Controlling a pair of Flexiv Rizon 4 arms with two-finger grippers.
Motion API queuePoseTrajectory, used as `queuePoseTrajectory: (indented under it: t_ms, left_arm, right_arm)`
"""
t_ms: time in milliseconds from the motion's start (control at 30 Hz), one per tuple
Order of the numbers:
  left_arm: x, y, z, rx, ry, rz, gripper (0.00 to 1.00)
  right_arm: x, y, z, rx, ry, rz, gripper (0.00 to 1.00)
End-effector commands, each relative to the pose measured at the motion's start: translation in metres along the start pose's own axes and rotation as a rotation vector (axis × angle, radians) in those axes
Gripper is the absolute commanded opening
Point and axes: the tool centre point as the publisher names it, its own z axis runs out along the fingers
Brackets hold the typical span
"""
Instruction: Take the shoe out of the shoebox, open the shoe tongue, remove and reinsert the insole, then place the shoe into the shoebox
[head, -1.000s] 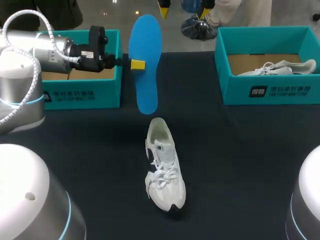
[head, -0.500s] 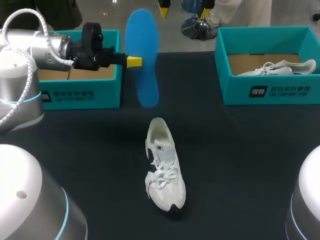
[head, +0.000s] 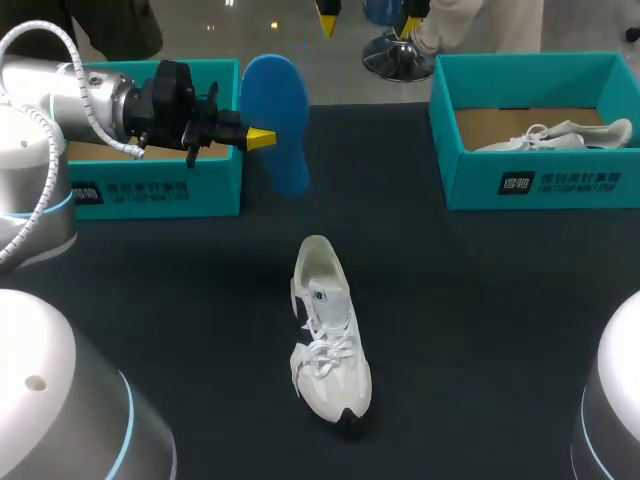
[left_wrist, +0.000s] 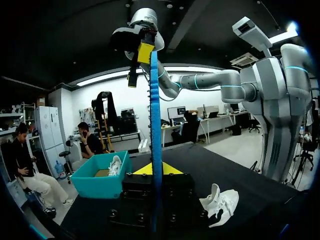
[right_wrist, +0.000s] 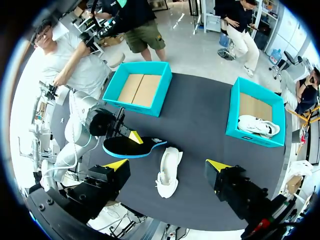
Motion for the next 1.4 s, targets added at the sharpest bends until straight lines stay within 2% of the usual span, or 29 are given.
queuePoseTrajectory:
  t_ms: [33, 867, 900, 967, 1067, 1167, 1400]
  left_arm:
    - [0.015, -0.007, 0.001, -0.008, -0.053, -0.003, 0.00]
    - [0.015, -0.007, 0.001, -0.008, -0.053, -0.003, 0.00]
    - [0.013, -0.011, 0.002, 0.003, -0.060, 0.042, 0.00]
    - [0.013, -0.018, 0.003, -0.013, -0.001, 0.228, 0.00]
    - [0.014, -0.023, 0.002, 0.054, 0.004, 0.376, 0.00]
    - [0.017, -0.024, -0.003, 0.072, 0.020, 0.527, 0.00]
    - [0.027, -0.022, -0.011, 0.077, 0.033, 0.698, 0.00]
  right_arm:
    - [0.000, 0.001, 0.000, 0.001, 0.000, 0.000, 1.00]
    - [0.000, 0.001, 0.000, 0.001, 0.000, 0.000, 1.00]
    - [0.000, 0.001, 0.000, 0.001, 0.000, 0.000, 1.00]
    - [0.000, 0.001, 0.000, 0.001, 0.000, 0.000, 1.00]
    - [0.000, 0.001, 0.000, 0.001, 0.000, 0.000, 1.00]
    - [0.000, 0.001, 0.000, 0.001, 0.000, 0.000, 1.00]
    - [0.000, 0.001, 0.000, 0.001, 0.000, 0.000, 1.00]
